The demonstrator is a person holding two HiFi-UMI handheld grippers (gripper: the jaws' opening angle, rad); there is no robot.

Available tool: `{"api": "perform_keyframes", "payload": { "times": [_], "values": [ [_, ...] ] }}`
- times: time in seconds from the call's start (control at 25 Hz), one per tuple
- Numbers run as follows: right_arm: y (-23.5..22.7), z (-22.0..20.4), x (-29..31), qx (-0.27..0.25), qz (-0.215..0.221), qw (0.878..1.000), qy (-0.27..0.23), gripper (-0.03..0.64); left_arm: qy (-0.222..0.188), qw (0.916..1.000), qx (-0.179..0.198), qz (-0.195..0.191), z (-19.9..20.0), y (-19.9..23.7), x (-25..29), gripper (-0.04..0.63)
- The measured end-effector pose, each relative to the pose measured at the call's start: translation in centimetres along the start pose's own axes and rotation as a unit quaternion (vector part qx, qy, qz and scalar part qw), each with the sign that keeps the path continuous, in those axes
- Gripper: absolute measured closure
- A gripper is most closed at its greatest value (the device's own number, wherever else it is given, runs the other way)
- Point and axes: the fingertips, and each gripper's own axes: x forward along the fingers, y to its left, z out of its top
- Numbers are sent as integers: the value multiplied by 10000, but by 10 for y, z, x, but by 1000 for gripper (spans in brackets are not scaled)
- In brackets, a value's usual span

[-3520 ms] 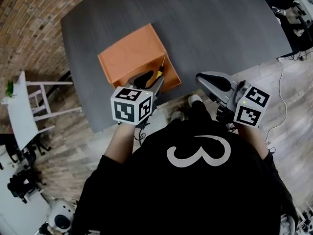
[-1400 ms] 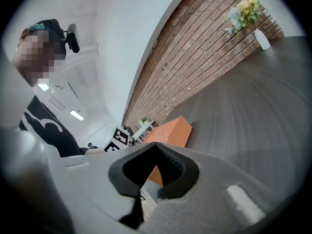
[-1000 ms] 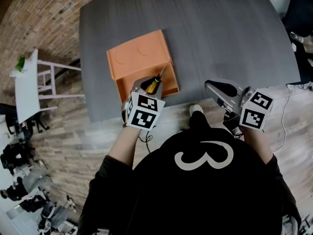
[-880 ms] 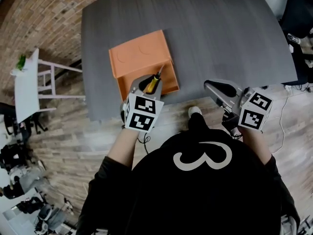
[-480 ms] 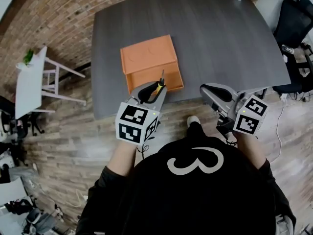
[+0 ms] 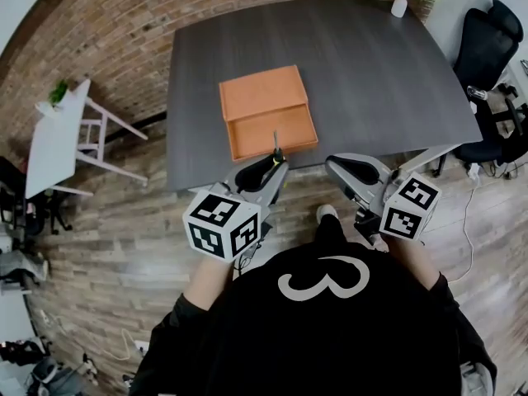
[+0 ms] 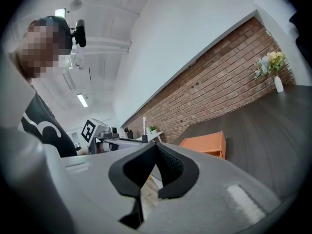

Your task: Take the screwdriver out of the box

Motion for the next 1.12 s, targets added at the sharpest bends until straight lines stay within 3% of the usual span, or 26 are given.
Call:
{"api": "perform_keyframes", "payload": {
  "times": [0.44,1.12],
  "values": [
    [31,-10,-6,-164,-116,9998,-56,615,-173,9997,41,-168,-2,-23,-31,494],
    [38,-19,-16,-104,-246,9996,-64,615,-109,9996,137,-222,-10,-36,-40,494]
  ]
}}
